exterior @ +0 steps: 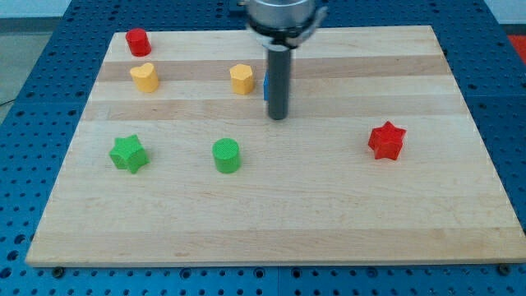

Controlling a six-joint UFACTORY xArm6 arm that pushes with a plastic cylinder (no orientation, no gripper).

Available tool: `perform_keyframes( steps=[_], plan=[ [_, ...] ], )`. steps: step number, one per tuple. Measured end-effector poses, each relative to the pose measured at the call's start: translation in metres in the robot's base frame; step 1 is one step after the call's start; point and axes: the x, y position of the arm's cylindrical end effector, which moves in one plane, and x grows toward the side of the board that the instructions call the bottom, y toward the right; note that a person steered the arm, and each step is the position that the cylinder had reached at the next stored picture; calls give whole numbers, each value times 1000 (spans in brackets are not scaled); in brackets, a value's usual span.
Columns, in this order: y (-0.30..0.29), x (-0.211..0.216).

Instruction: Move the blue triangle towards top right

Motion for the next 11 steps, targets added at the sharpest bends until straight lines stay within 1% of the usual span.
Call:
perform_keyframes(
  steps=[1, 2, 3, 4, 5, 6, 7, 8, 9, 10, 11],
  plan=[
    [-33, -11],
    [-34, -41],
    [8, -76],
    [72, -105],
    [65, -100],
    [32, -68],
    [25, -41],
    [29, -34],
    [69, -46],
    [95, -66],
    [39, -47]
  ],
)
